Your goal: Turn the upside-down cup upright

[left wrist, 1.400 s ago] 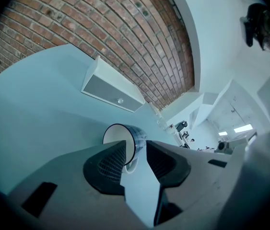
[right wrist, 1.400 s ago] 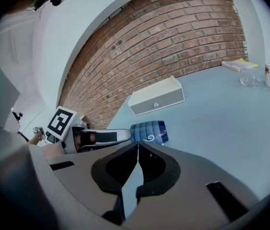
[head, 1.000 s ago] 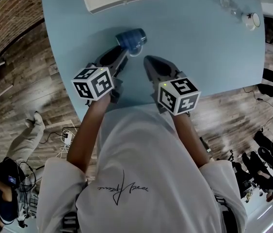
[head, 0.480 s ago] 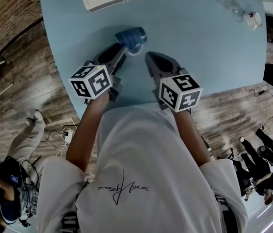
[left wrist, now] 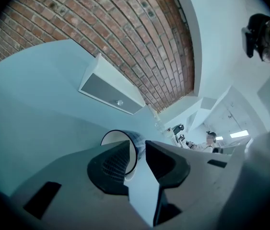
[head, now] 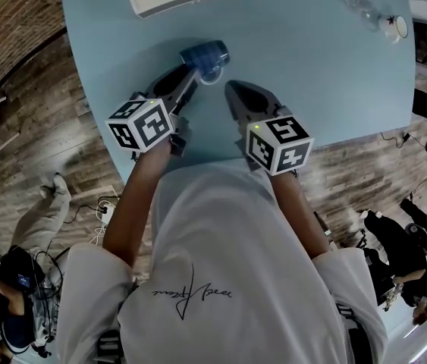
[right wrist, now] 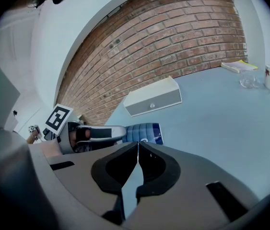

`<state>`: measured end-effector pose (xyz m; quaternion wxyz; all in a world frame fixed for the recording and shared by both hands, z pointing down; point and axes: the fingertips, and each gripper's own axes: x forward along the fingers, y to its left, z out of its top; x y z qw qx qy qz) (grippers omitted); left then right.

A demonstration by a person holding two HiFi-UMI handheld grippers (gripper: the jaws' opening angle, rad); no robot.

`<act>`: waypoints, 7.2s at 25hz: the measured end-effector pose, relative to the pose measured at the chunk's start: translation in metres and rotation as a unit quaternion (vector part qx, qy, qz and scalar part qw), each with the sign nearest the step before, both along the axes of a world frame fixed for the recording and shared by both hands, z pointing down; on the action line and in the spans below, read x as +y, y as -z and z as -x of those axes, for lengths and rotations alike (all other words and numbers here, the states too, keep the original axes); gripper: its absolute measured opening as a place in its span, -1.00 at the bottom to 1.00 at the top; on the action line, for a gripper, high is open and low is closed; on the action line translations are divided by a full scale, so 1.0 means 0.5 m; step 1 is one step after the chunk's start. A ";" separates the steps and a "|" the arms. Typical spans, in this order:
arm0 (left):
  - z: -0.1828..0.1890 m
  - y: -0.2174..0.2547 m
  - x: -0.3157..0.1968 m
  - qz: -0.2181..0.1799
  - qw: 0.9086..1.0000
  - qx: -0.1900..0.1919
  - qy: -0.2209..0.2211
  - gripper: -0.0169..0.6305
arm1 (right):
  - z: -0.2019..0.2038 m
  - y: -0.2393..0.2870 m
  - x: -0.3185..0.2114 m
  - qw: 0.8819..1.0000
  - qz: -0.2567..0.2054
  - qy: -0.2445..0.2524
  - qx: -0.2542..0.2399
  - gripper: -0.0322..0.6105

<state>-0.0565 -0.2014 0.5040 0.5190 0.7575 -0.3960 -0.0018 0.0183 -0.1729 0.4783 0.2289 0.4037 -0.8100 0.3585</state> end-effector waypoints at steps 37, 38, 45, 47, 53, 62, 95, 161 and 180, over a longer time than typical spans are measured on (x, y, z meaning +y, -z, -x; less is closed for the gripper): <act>0.010 0.000 0.001 0.006 1.000 0.009 -0.004 -0.81 | -0.013 -0.069 -0.140 0.996 -0.041 0.021 0.077 -0.83; 0.010 0.002 0.000 0.005 1.000 0.009 -0.004 -0.81 | -0.014 -0.068 -0.138 0.996 -0.041 0.019 0.077 -0.83; 0.007 0.011 -0.003 -0.001 1.000 0.014 -0.003 -0.83 | -0.019 -0.076 -0.118 0.997 -0.028 0.007 0.066 -0.83; 0.007 0.013 -0.003 0.000 1.000 0.013 -0.003 -0.84 | -0.019 -0.076 -0.117 0.998 -0.027 0.005 0.065 -0.83; 0.002 0.015 -0.003 0.004 1.000 0.019 -0.005 -0.85 | -0.023 -0.081 -0.118 0.998 -0.022 0.002 0.059 -0.83; 0.001 0.022 -0.006 0.003 1.000 0.014 -0.008 -0.86 | -0.019 -0.079 -0.121 0.998 -0.023 0.003 0.056 -0.83; -0.027 0.049 -0.001 -0.010 0.999 -0.007 -0.048 -0.88 | -0.025 -0.114 -0.109 0.999 -0.002 -0.028 0.030 -0.83; -0.149 0.085 -0.049 -0.005 0.995 0.012 -0.103 -0.91 | -0.064 -0.154 -0.101 0.994 0.037 -0.095 -0.036 -0.83; -0.153 0.087 -0.032 -0.008 0.995 0.018 -0.095 -0.91 | -0.076 -0.143 -0.093 0.994 0.032 -0.097 -0.040 -0.83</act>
